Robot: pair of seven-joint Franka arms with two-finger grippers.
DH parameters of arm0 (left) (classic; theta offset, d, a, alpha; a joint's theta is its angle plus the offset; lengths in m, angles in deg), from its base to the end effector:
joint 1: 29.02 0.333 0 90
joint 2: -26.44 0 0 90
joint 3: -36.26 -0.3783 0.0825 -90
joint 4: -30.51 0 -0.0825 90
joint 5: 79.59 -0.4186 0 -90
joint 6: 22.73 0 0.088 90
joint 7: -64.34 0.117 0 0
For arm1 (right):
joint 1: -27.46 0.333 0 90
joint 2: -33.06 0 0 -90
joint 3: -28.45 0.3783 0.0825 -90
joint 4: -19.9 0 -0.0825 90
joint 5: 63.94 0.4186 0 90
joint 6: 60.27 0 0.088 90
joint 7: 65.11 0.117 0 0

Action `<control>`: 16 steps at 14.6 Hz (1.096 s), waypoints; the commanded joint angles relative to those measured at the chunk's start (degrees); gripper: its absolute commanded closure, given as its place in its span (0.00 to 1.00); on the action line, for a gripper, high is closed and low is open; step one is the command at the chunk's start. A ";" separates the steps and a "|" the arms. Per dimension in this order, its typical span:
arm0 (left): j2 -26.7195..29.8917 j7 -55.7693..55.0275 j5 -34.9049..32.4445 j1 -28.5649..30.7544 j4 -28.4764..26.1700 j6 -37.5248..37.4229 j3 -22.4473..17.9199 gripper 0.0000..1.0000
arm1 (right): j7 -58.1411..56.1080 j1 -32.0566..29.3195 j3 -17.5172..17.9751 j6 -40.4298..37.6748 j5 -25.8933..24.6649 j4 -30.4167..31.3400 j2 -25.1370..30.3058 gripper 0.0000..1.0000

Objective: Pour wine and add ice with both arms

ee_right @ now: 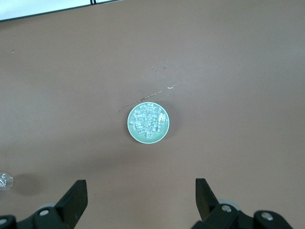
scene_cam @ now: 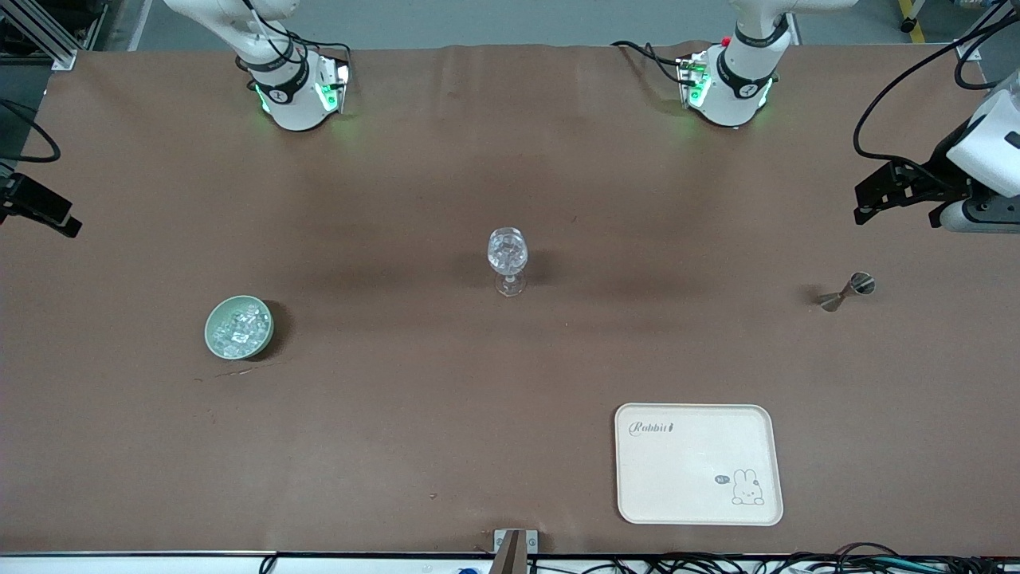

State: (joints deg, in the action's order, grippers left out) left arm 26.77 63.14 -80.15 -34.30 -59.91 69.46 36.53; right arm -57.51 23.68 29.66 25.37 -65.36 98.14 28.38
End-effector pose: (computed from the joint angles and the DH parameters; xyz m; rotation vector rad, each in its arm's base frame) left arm 0.5886 -0.0561 0.6799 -3.1312 0.1192 -0.0582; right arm 0.6110 -0.0312 0.7241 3.1072 -0.2805 0.0756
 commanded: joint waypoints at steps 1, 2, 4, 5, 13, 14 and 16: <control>0.38 0.41 0.56 0.44 0.33 -0.17 0.43 0.00 | -0.75 0.45 -0.59 0.93 0.98 2.44 1.96 0.00; 0.38 -0.11 0.56 0.36 0.42 -0.26 0.43 0.00 | -0.75 0.45 -0.59 0.84 0.98 2.53 1.87 0.00; 0.29 -0.21 0.48 0.36 0.25 -0.52 0.43 0.00 | -0.75 0.36 -0.59 0.84 0.98 2.53 1.87 0.00; 0.20 1.19 0.21 0.44 0.25 -1.22 0.43 0.00 | -0.75 0.45 -0.59 0.84 0.98 2.53 1.87 0.00; -3.65 1.29 0.56 0.97 0.68 -2.81 -8.70 0.00 | -1.90 0.80 -0.33 7.23 0.54 14.01 2.13 0.00; -4.71 0.85 0.65 0.97 0.77 -2.72 -10.28 0.00 | -1.90 0.80 -0.33 12.39 0.54 19.35 2.13 0.00; -6.91 0.15 0.65 0.88 0.95 -2.72 -12.75 0.00 | -1.90 0.97 -0.33 20.84 0.54 26.75 2.13 0.00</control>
State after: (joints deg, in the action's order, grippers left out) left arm 22.27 64.30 -80.15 -33.21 -60.22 67.33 25.51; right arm -58.83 24.20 29.69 38.77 -65.32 115.12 28.19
